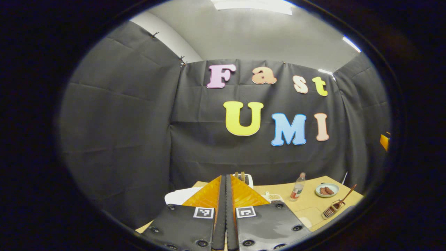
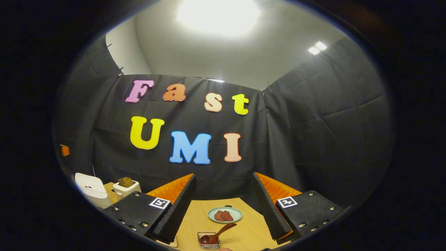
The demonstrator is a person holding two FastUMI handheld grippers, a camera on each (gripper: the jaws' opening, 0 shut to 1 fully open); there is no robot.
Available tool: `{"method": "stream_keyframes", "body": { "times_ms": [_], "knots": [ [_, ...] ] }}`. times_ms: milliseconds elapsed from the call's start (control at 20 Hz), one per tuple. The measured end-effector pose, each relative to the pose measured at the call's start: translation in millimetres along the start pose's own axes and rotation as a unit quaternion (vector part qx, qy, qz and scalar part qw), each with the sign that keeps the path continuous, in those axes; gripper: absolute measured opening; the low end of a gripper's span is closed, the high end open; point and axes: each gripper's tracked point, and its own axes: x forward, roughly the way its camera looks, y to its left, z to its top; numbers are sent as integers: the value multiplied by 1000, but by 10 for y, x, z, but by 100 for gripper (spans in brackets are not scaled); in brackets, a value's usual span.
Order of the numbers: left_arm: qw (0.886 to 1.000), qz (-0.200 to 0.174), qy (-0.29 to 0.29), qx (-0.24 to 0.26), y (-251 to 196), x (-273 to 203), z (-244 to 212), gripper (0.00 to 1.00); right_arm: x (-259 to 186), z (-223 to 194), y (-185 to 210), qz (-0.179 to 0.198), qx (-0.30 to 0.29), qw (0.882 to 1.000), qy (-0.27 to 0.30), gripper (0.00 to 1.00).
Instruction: Close the left gripper, press the button to open the rice cooker; take a wooden spoon from the chopstick holder with the right hand, scoop a spoonful of rice and pour it into the rice cooker, then put the wooden spoon back into the chopstick holder.
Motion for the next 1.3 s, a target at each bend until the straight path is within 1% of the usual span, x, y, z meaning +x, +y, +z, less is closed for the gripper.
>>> {"method": "stream_keyframes", "body": {
  "times_ms": [350,550,600,650,700,800,850,900,950,1050,1150,1200,1250,1300],
  "knots": [
    [998,-26,63,-9,153,427,-631,9,-215,-97,-3,-39,-9,999,15,96],
    [994,-41,98,5,163,612,-1068,10,-331,-129,-10,-57,-20,998,25,96],
    [993,-44,106,9,160,638,-1170,7,-362,-137,-14,-61,-22,998,26,96],
    [992,-46,114,14,160,671,-1265,10,-390,-131,-21,-64,-25,997,27,96],
    [991,-47,121,18,164,689,-1361,7,-423,-126,-24,-67,-27,997,28,96],
    [990,-46,132,23,173,741,-1506,7,-477,-90,-59,-74,-33,996,24,95],
    [989,-46,139,22,176,758,-1573,9,-488,-83,-66,-77,-36,996,24,96],
    [988,-45,145,18,185,773,-1642,7,-513,-85,-75,-79,-39,996,24,96],
    [987,-43,153,12,199,789,-1699,10,-523,-82,-82,-81,-41,996,26,96],
    [985,-40,166,2,215,783,-1804,10,-552,-87,-102,-85,-44,995,29,96],
    [986,-42,161,0,211,777,-1792,10,-578,-80,-93,-85,-46,995,30,96],
    [986,-42,164,2,215,764,-1801,7,-582,-87,-92,-85,-48,995,31,96],
    [986,-40,162,2,214,775,-1806,10,-582,-83,-83,-84,-50,995,31,96],
    [986,-38,163,1,227,756,-1798,10,-590,-85,-71,-82,-51,995,30,96]
  ]
}}
